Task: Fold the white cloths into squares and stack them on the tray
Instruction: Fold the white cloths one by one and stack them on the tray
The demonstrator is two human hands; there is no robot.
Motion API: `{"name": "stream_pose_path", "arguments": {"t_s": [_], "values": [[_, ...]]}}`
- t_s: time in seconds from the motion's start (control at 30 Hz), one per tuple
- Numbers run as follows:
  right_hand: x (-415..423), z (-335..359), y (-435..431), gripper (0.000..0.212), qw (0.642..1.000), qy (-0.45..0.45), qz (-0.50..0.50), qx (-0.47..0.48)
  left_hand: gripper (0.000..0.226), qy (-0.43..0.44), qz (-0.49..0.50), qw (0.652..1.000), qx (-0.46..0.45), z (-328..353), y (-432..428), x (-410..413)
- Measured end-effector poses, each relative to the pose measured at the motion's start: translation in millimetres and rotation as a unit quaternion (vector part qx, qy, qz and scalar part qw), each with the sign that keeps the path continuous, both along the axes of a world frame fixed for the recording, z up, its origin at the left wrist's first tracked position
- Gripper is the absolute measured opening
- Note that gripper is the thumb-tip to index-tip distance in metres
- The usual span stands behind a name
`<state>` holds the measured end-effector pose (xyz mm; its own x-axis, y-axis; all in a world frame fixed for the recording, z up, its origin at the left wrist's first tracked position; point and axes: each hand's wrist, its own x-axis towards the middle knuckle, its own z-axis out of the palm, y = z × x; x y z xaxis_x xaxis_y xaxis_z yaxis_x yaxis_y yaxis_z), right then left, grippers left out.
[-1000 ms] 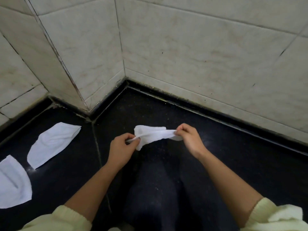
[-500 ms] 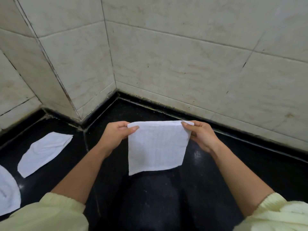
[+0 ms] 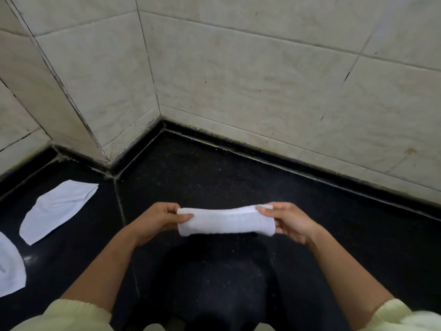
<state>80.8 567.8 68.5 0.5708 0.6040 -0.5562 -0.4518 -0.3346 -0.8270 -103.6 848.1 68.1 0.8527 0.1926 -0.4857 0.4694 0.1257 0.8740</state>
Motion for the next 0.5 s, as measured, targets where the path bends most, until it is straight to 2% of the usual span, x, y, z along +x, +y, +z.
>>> {"name": "stream_pose_path", "arguments": {"t_s": [0.1,0.27,0.43,0.5], "values": [[-17,-29,-13,0.038,0.998,0.028,0.01,-0.058,0.043,0.056,-0.019,0.998,-0.011,-25,-11,-13],[-28,-62,-20,0.02,0.992,0.042,0.035,-0.116,0.016,0.123,0.006,0.992,0.024,-55,-27,-18],[-25,-72,-10,0.012,0.99,-0.024,0.027,-0.139,0.011,0.141,0.026,0.987,0.069,-67,-25,-8],[-23,-78,-3,0.022,0.984,-0.073,0.005,-0.165,0.014,0.138,0.062,0.982,0.109,-75,-26,-3]]}}
